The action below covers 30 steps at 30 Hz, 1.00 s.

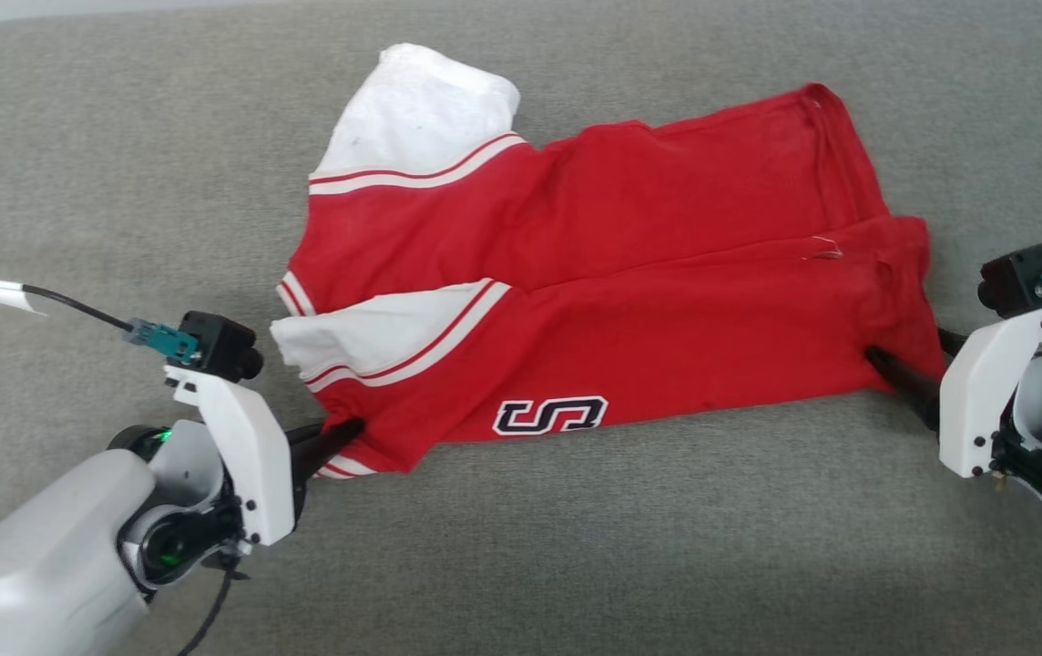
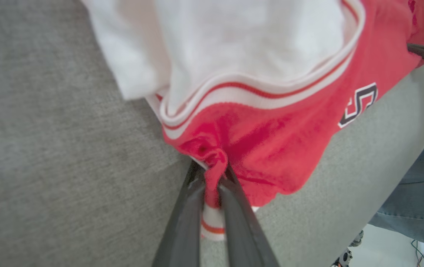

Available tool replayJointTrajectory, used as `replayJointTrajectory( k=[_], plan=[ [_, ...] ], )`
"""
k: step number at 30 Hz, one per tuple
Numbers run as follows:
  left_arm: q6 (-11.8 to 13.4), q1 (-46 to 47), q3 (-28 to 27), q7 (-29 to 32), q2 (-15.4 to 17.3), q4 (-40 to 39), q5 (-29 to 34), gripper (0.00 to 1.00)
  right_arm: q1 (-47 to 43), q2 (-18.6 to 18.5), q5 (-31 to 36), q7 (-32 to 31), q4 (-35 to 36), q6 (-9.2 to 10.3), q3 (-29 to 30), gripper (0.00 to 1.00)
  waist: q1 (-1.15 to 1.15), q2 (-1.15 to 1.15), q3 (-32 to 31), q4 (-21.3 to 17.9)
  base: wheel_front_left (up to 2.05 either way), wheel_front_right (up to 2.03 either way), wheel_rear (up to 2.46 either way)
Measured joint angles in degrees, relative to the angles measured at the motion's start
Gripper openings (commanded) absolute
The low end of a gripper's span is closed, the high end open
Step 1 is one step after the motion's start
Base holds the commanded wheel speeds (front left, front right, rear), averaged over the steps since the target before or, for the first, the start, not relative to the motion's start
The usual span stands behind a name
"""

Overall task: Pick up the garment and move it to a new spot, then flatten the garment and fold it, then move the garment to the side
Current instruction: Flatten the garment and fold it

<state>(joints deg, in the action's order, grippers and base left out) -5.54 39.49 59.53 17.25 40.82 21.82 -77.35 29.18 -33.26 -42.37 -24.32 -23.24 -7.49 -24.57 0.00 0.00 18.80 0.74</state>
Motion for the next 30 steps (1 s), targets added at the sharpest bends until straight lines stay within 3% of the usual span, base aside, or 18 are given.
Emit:
replayJointTrajectory(
  k=[1, 2, 3, 4, 11, 19, 27, 28, 29, 30],
  plan=[
    [-0.01, 0.02, 0.01, -0.38, -0.42, 0.40, 0.16, 0.00, 0.66, -0.23, 0.00, -1.07, -0.78, 0.00, -0.80, 0.87, 0.00, 0.00, 0.03, 0.32, 0.00, 0.00, 0.00],
    [-0.09, 0.13, 0.07, -0.73, -0.93, 0.83, 0.31, 0.00, 1.13, -0.51, 0.00, -2.09, -1.46, 0.01, -1.53, 0.43, 0.00, 0.00, 0.04, 0.66, 0.00, 0.00, 0.00],
    [-0.20, 0.20, 0.12, -1.21, -1.37, 1.34, 0.44, 0.00, 1.57, -0.76, -0.01, -2.67, -1.82, 0.01, -2.38, 0.13, 0.00, 0.00, 0.01, 1.01, 0.00, 0.00, 0.00],
    [-0.33, 0.21, 0.12, -1.74, -1.88, 1.77, 0.64, 0.00, 1.94, -0.86, -0.41, -2.98, -2.30, 0.01, -2.86, 0.00, 0.00, 0.00, -0.06, 1.34, 0.00, 0.00, 0.00],
    [-1.01, -0.34, 0.42, -5.24, -3.67, 3.83, 1.82, 0.00, 0.48, -1.99, -3.08, -1.36, -2.85, 0.00, -3.38, 0.00, 0.00, 0.00, -1.93, 2.81, 0.00, 0.00, 0.00],
    [-0.99, -4.64, -0.38, -8.26, 1.33, -0.76, 1.57, 0.00, -8.81, -4.80, -3.39, -1.42, 5.46, -0.01, 1.35, 0.00, 0.00, 0.00, -3.22, 2.77, 0.00, 0.00, 0.00],
    [2.58, -9.10, -0.67, -9.47, 7.14, -10.11, 1.23, 0.00, -21.01, -2.60, 0.99, -5.54, 16.45, -0.01, 11.36, 0.00, 0.00, 0.00, -3.17, 2.13, 0.00, 0.00, 0.00],
    [3.11, -9.49, -0.80, -9.81, 7.71, -11.06, 1.22, 0.00, -22.14, -1.74, 2.02, -5.89, 17.75, -0.01, 12.71, 0.11, 0.00, 0.00, -3.13, 2.01, 0.00, 0.00, 0.00],
    [3.63, -9.73, -0.93, -10.23, 8.14, -12.02, 1.22, 0.00, -23.01, -0.78, 2.94, -5.94, 18.97, -0.01, 14.15, 0.46, 0.00, 0.00, -3.06, 1.89, 0.00, 0.00, 0.00],
    [4.15, -9.93, -1.19, -10.81, 8.46, -12.74, 1.23, 0.18, -23.73, 0.35, 3.97, -5.90, 20.20, -0.01, 15.57, 0.86, 0.00, 0.00, -2.99, 1.79, 0.00, 0.00, 0.00]
  ],
)
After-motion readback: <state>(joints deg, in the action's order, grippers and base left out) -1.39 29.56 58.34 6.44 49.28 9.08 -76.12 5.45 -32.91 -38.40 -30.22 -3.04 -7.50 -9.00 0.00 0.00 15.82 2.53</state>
